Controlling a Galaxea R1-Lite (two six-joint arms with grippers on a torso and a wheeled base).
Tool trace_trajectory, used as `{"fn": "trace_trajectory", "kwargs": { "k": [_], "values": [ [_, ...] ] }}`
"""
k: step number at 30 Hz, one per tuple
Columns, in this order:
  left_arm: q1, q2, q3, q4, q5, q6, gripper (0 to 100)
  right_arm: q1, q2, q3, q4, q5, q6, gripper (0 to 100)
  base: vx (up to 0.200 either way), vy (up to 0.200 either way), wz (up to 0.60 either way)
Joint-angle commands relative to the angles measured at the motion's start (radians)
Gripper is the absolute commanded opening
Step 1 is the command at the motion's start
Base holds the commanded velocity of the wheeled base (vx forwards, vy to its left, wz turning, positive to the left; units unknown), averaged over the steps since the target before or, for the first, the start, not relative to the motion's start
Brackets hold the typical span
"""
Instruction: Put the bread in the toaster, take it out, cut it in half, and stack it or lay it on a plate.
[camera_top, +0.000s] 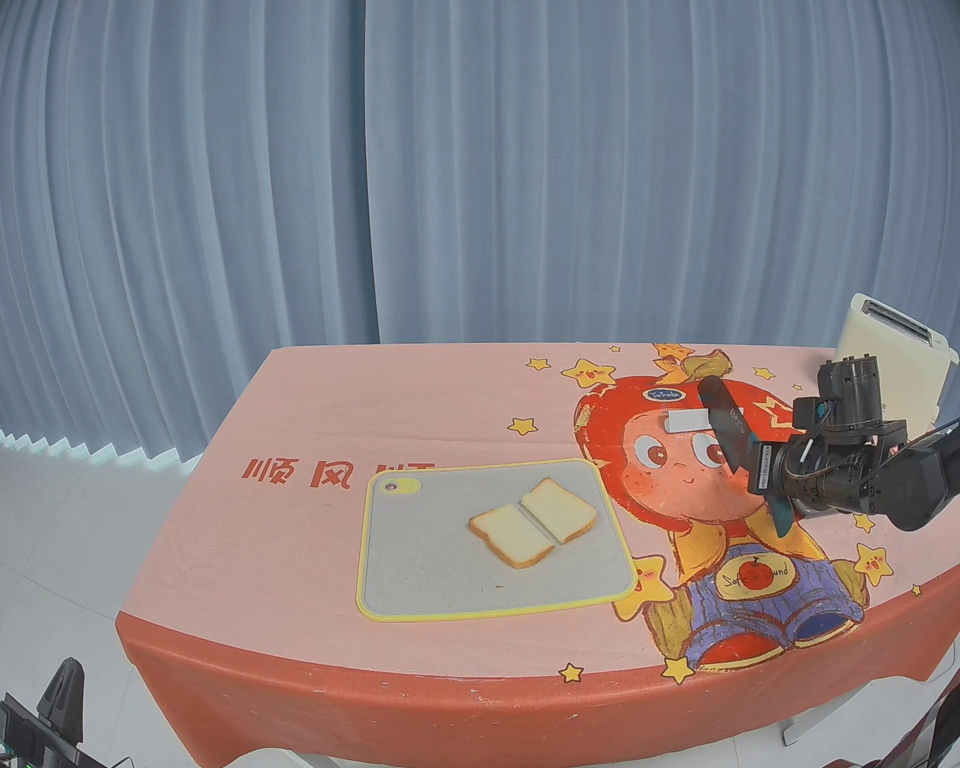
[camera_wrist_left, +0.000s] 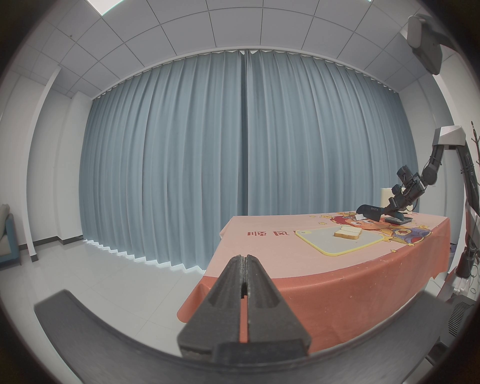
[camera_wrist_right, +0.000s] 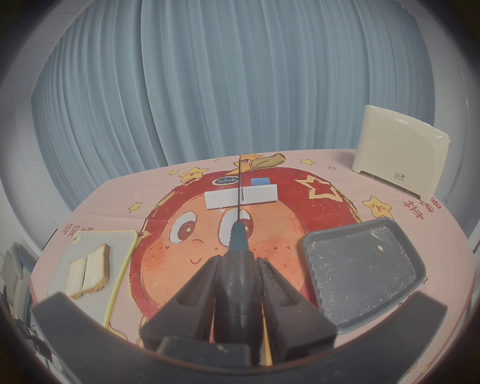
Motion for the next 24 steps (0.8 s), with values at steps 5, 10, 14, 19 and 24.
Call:
{"fn": "trace_trajectory", "kwargs": {
  "k": [5,10,14,19,24],
  "values": [
    [0.0,-0.016,0.018,-0.001,0.0,0.0,0,0.001,0.006,0.002,0.0,-0.001,-0.002,0,0.0,0.0,0.0],
    [0.0,-0.016,0.018,-0.001,0.0,0.0,0,0.001,0.006,0.002,0.0,-0.001,-0.002,0,0.0,0.0,0.0],
    [0.0,-0.016,0.018,-0.001,0.0,0.0,0,0.001,0.006,0.002,0.0,-0.001,-0.003,0,0.0,0.0,0.0],
    [0.0,-0.016,0.018,-0.001,0.0,0.0,0,0.003,0.006,0.005,0.0,-0.001,-0.005,0,0.0,0.0,0.0],
    [0.0,-0.016,0.018,-0.001,0.0,0.0,0,0.004,0.004,0.006,0.001,-0.002,-0.005,0,0.0,0.0,0.0]
  ]
}}
